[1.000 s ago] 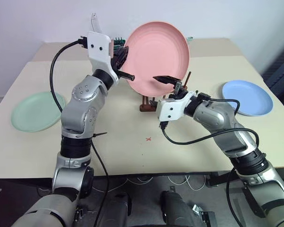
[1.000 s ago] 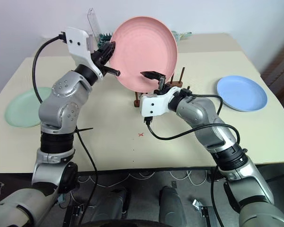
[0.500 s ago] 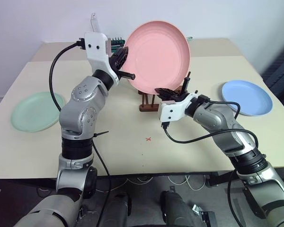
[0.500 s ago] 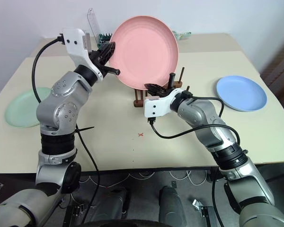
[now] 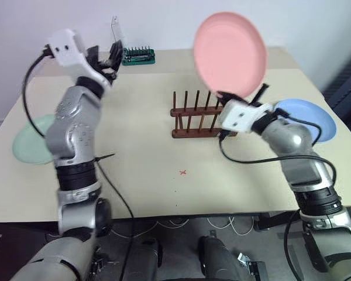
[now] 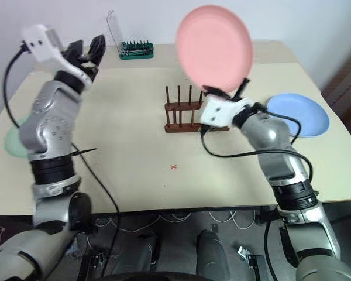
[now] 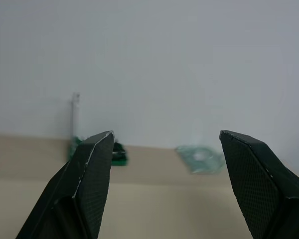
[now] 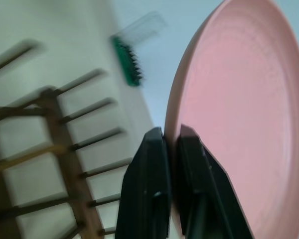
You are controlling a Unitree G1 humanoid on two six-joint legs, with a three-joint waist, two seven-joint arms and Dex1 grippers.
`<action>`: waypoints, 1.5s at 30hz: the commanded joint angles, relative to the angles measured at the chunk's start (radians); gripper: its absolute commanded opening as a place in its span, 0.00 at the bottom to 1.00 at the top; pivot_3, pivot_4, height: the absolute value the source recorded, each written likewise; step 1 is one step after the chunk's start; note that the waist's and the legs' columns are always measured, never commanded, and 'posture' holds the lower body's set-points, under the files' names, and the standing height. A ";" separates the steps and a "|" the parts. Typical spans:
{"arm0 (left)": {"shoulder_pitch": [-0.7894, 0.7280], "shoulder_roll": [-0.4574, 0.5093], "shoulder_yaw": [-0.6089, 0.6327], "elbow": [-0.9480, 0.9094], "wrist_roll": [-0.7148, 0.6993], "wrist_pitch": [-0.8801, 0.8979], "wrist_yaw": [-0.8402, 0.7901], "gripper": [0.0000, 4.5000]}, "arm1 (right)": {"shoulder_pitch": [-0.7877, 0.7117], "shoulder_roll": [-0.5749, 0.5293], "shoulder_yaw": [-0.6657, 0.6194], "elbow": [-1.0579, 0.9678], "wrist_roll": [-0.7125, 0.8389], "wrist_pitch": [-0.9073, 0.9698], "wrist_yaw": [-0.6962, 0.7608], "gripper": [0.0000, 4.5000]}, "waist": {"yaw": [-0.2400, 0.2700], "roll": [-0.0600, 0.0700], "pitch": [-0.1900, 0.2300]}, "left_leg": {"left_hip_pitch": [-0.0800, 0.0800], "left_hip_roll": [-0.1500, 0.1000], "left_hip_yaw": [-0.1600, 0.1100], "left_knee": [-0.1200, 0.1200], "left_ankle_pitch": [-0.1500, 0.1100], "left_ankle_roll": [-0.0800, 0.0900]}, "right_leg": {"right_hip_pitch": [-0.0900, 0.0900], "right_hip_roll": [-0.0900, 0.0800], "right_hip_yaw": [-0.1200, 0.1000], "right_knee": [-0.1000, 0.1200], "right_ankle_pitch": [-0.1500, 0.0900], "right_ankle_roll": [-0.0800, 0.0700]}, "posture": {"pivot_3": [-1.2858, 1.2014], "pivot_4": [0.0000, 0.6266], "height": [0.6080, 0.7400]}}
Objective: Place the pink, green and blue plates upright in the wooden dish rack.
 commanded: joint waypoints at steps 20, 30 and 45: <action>0.406 0.185 -0.191 -0.223 -0.158 0.042 -0.596 0.77 | -0.124 0.034 -0.326 0.051 0.899 0.683 0.107 0.00 | 0.006 0.001 0.001 | -0.001 0.001 -0.001 0.001 -0.003 0.006 | -0.001 0.000 -0.001 0.001 0.001 -0.002 | 0.52 0.24 1.00; 0.409 0.172 -0.201 -0.235 -0.155 0.048 -0.579 0.77 | -0.207 0.004 -0.327 0.231 0.950 0.764 0.129 0.00 | 0.003 0.002 0.001 | 0.000 0.001 -0.001 0.001 -0.003 0.006 | -0.001 0.000 -0.001 0.001 0.001 -0.001 | 0.52 0.24 1.00; 0.397 0.162 -0.219 -0.221 -0.147 0.041 -0.577 0.77 | -0.220 -0.041 -0.341 0.210 1.074 0.869 0.230 0.00 | 0.003 0.002 0.001 | -0.001 0.001 0.000 0.001 -0.003 0.006 | -0.001 0.000 -0.001 0.001 0.001 -0.001 | 0.52 0.24 1.00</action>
